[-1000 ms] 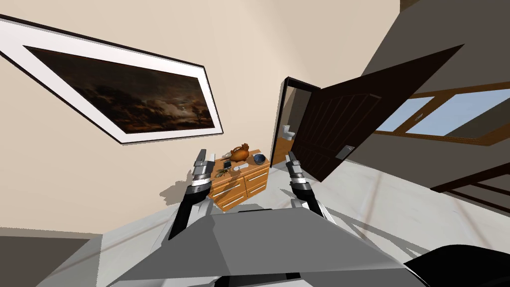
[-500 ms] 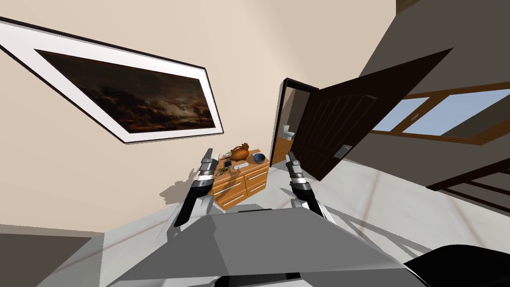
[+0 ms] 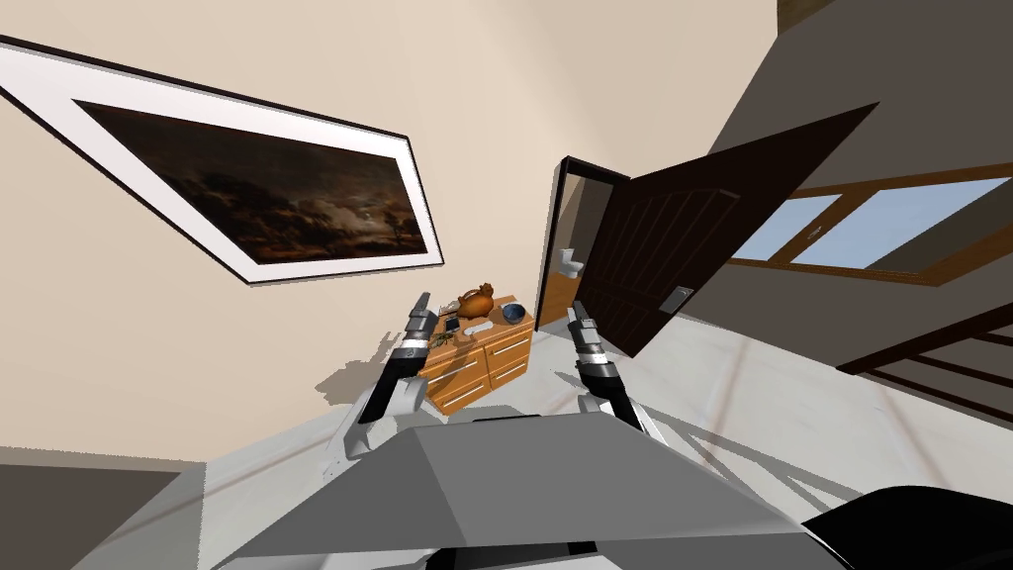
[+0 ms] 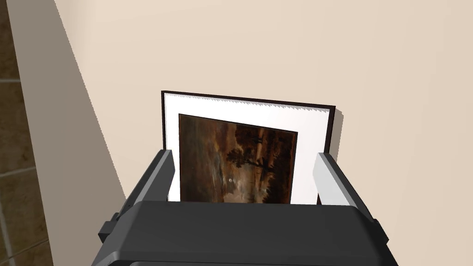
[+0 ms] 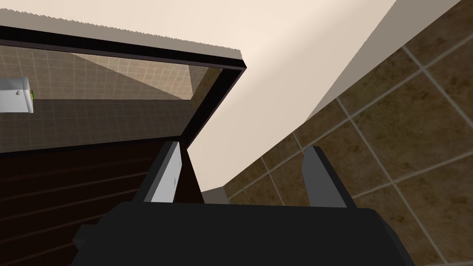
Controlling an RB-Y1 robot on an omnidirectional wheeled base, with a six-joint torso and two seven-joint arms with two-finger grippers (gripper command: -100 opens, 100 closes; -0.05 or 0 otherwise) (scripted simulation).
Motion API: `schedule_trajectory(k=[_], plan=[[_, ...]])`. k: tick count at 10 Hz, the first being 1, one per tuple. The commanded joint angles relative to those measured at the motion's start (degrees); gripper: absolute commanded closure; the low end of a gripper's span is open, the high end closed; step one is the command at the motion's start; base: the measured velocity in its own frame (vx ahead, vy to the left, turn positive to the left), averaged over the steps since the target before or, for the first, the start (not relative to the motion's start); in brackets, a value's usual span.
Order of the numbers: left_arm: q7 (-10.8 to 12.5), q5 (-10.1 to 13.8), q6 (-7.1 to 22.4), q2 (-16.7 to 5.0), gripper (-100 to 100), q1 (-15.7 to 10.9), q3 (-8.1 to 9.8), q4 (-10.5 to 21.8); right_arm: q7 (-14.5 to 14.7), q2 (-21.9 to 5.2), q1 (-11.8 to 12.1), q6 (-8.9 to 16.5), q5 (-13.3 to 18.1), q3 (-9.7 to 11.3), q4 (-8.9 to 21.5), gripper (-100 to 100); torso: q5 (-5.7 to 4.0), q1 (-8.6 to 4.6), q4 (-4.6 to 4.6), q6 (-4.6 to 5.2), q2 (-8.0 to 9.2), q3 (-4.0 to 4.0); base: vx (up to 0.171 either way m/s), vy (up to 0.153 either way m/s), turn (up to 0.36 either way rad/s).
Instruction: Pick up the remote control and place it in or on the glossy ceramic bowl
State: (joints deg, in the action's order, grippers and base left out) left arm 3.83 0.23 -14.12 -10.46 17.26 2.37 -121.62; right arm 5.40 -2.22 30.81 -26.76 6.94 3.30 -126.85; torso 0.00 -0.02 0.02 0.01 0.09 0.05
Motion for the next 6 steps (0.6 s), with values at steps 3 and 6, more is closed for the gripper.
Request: schedule_trajectory(k=[3, 6], plan=[[1.45, 0.34, 5.83, -0.99, -100, -2.53, 0.12, 1.79, 0.00, 0.00, 0.00, 0.00, 0.00, 0.00, 0.00, 0, 0.00, -0.01, 0.00, 0.00, 0.00, 0.00, -0.028, -0.008, -0.020], [3.47, 1.12, 11.18, -2.49, -100, -6.42, 0.56, 4.97, 0.00, 0.00, 0.00, 0.00, 0.00, 0.00, 0.00, 0, 0.00, 0.00, -0.01, -0.01, -0.03, -0.02, -0.020, -0.008, -0.030]])
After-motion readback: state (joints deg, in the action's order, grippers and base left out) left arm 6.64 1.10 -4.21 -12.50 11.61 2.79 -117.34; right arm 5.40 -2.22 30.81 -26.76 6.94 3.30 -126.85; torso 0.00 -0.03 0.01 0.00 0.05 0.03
